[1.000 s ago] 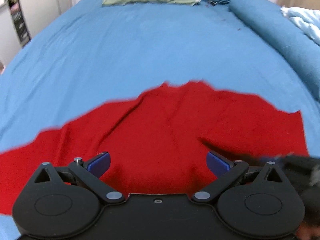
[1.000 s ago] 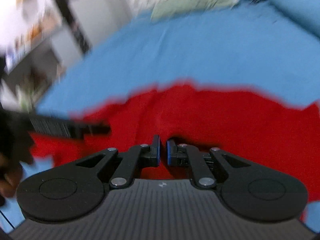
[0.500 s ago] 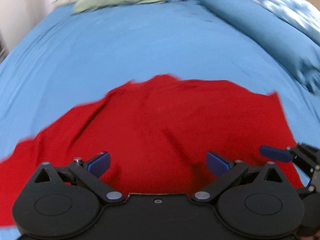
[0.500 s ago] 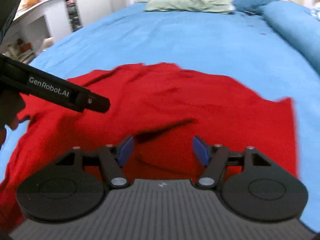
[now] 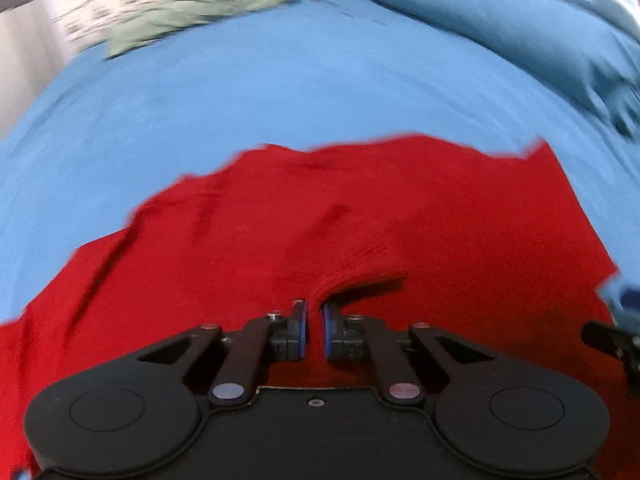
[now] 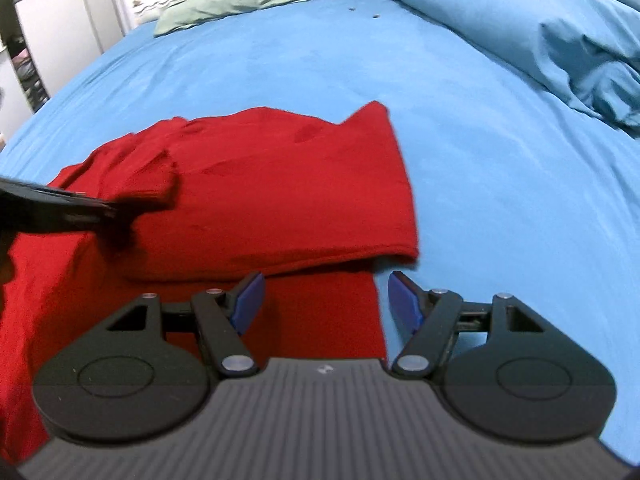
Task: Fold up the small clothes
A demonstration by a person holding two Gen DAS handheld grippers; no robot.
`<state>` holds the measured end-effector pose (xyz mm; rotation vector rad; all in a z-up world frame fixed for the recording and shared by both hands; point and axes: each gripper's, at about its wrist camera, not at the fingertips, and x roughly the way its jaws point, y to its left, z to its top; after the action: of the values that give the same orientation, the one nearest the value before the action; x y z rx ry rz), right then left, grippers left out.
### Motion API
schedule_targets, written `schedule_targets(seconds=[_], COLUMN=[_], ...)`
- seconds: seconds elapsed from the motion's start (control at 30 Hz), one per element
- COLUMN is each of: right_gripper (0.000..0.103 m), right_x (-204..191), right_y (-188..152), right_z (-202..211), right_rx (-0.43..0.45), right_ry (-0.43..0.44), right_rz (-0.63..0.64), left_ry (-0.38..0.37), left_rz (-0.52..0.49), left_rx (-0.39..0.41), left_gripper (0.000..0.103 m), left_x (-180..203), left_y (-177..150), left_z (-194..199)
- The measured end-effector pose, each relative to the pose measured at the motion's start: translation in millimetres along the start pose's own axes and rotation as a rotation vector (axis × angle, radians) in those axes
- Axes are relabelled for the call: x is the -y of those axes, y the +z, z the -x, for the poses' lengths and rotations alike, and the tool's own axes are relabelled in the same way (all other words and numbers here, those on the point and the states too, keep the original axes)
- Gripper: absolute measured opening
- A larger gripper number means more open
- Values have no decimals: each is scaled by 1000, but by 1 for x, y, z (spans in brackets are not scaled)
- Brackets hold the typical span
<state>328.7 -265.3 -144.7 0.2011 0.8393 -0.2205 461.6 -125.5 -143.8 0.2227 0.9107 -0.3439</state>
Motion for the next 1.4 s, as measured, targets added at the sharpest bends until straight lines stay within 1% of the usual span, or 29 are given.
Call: schedule_targets(seconds=[0.07,0.1,0.13,0.2,0.27,0.3,0.33,0.4,0.47,0.5,0.53,0.57,0.6,0.63,0.67,0.7,0.8,0.83,0.9,1.0,1.13,1.2,1.23,1.27,1.33,1.4], right_gripper=[84,84,84,84,84,85,86,90,91,91,92,94,94,96,99,100,100,100,100,99,96,94,94,94,94,94], right_x=[4,1,3,5,7,8,8,5,2,0,-2,-3,-4,-5,-8,-11,-18,-21,-25,-30,-30,-28,-27,-23,-14,-14], right_y=[-2,1,0,0,0,-1,-1,1,-1,-2,-3,-4,-4,-3,-3,-2,2,5,10,19,26,27,28,28,27,21], right_z=[1,-4,-4,-6,-8,-9,-10,-14,-20,-23,-25,-26,-27,-29,-31,-33,-42,-44,-49,-59,-66,-65,-64,-61,-55,-54], right_rx=[-1,-4,-9,-18,-23,-26,-30,-38,-40,-41,-39,-35,-26,-11,6,22,43,47,45,27,21,26,27,29,25,-1], right_ry=[-9,-13,-14,-12,-13,-13,-10,-7,-14,-22,-29,-35,-45,-66,-99,-138,-190,-195,-197,-194,-213,-262,-296,-310,-296,-300], right_rz=[-20,-28,-37,-52,-51,-45,-37,-14,21,41,57,67,74,81,91,106,137,141,147,161,158,178,186,181,153,175], left_ry=[26,31,35,34,1,-16,-31,-53,-63,-65,-59,-54,-57,-66,-64,-53,24,49,84,111,112,128,134,137,138,164], left_rz=[103,171,227,319,372,393,407,437,468,480,481,477,471,469,466,458,437,438,436,430,434,437,451,470,491,467], left_rx=[16,24,27,17,6,10,23,58,77,82,83,83,84,102,133,169,276,301,328,319,289,292,296,300,288,259], left_gripper=[9,10,15,20,33,50,60,62,62,57,34,14,4,4,4,4,4,4,4,4,4,4,4,4,4,4], left_x=[-21,-34,-44,-59,-69,-71,-72,-68,-69,-69,-69,-70,-72,-76,-78,-80,-91,-96,-106,-117,-123,-124,-126,-131,-138,-138], left_y=[-5,-10,-16,-28,-38,-43,-46,-51,-46,-40,-36,-27,-24,-25,-22,-19,-8,-6,-6,-11,-20,-26,-27,-33,-39,-49], left_z=[8,12,13,12,8,5,4,7,0,-6,-10,-13,-13,-7,0,9,40,48,58,55,45,46,48,51,52,50])
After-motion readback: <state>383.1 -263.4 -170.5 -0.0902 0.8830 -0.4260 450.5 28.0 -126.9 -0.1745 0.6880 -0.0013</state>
